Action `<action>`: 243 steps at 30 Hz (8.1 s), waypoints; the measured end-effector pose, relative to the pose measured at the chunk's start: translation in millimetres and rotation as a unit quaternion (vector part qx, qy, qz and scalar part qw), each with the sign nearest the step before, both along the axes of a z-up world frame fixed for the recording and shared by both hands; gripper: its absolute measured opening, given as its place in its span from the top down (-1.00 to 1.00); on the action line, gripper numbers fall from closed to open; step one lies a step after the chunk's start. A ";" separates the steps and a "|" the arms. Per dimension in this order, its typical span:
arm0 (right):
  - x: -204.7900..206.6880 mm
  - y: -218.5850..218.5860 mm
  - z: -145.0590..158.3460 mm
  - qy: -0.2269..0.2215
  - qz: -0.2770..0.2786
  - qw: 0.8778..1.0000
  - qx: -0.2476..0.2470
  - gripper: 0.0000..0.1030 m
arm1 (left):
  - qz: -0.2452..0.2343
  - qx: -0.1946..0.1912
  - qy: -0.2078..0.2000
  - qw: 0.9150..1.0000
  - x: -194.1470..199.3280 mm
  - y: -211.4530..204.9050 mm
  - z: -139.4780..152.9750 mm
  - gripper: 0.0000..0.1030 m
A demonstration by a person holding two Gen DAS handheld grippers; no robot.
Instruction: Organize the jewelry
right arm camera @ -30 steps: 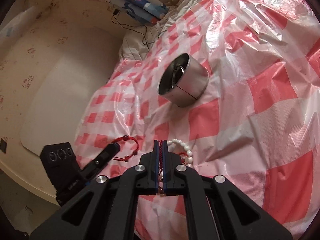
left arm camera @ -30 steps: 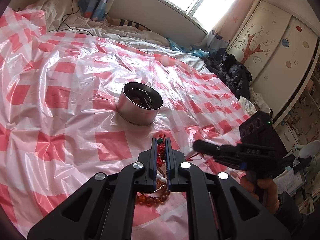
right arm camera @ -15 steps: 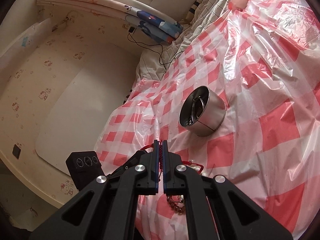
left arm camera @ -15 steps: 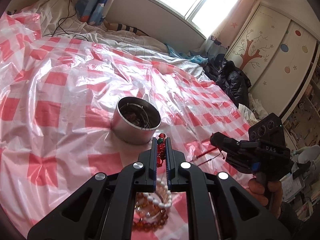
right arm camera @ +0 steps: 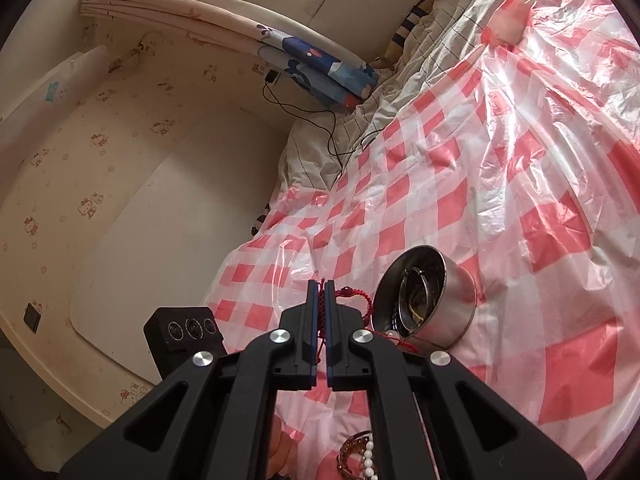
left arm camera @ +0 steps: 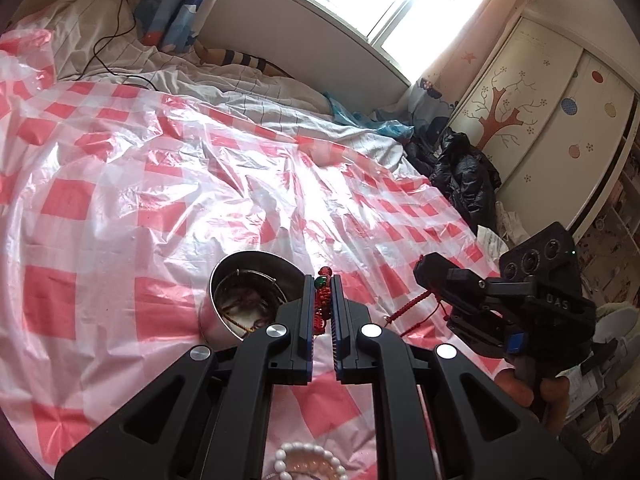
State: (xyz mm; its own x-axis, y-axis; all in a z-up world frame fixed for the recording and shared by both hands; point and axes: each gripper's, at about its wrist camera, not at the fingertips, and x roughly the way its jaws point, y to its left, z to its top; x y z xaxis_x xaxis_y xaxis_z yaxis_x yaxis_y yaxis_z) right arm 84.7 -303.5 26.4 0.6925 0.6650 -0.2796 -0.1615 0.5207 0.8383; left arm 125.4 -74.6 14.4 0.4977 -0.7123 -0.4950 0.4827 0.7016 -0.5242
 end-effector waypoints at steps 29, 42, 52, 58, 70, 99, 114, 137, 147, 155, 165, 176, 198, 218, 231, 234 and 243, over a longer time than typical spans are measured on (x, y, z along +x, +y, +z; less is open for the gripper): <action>-61.4 -9.0 2.9 0.060 -0.112 0.967 -0.220 -0.55 | 0.161 0.160 -0.010 0.974 -57.3 66.7 12.0 -0.73; -110.5 3.8 -16.2 0.079 -0.200 0.911 -0.352 -0.80 | 0.172 0.191 0.004 0.966 -104.6 68.5 -7.4 -0.79; -92.0 14.4 -75.3 0.144 -0.251 0.887 -0.359 -0.85 | 0.152 0.181 0.009 0.971 -100.6 53.8 -10.1 -0.79; -91.4 13.2 -78.0 0.148 -0.249 0.889 -0.355 -0.85 | 0.150 0.167 0.016 0.974 -98.5 54.5 -8.9 -0.80; -90.1 14.9 -78.6 0.150 -0.250 0.887 -0.357 -0.86 | 0.141 0.167 0.023 0.975 -96.1 49.0 -12.7 -0.83; -88.1 17.0 -83.2 0.154 -0.249 0.885 -0.362 -0.86 | 0.138 0.172 0.025 0.975 -92.8 44.7 -17.0 -0.85; -86.3 19.5 -85.6 0.159 -0.248 0.881 -0.371 -0.86 | 0.135 0.202 0.030 0.970 -92.9 35.7 -25.4 -0.85; -82.9 22.2 -83.4 0.165 -0.245 0.876 -0.381 -0.86 | 0.138 0.238 0.021 0.961 -94.6 29.8 -27.7 -0.85; -82.4 22.8 -83.1 0.166 -0.245 0.875 -0.382 -0.86 | 0.140 0.253 0.010 0.957 -97.0 27.1 -26.1 -0.85; -83.4 22.4 -82.0 0.162 -0.246 0.878 -0.378 -0.86 | 0.140 0.268 -0.003 0.953 -98.5 23.9 -25.3 -0.85; -103.7 45.9 -42.8 0.095 -0.188 0.900 -0.381 -0.86 | 0.154 0.258 0.009 0.954 -89.0 45.1 -23.9 -0.85; -118.8 91.7 -38.1 0.069 -0.069 0.892 -0.442 -0.86 | 0.099 0.194 0.060 0.974 -87.1 51.1 -36.1 -0.85; -91.4 89.9 -69.0 0.112 0.055 0.955 -0.268 0.75 | 0.053 0.158 0.065 0.984 -88.3 37.6 -37.4 -0.85; -93.5 21.9 -75.9 0.120 -0.019 0.992 -0.022 0.84 | -0.006 0.183 0.092 0.979 -76.3 -6.6 -69.8 0.72; -93.4 10.3 -48.9 0.068 -0.025 0.997 0.024 0.84 | 0.006 0.056 0.077 0.995 -69.0 28.3 -33.4 0.95; -86.6 8.7 -32.5 0.048 -0.022 0.998 0.023 0.84 | 0.030 0.074 0.045 0.996 -49.8 25.0 -13.8 0.95; -28.5 0.8 -0.1 0.023 -0.009 1.000 0.016 0.84 | 0.046 0.165 0.008 0.985 24.1 -22.0 -3.5 0.93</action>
State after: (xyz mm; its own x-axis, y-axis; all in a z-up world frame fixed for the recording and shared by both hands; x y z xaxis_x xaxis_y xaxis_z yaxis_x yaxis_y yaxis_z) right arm 56.2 -302.8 26.3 0.6908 0.6622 -0.2904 -0.1138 0.4962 0.8607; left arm 149.5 -96.7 10.9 0.5427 -0.4641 -0.7001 0.4033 0.8751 -0.2675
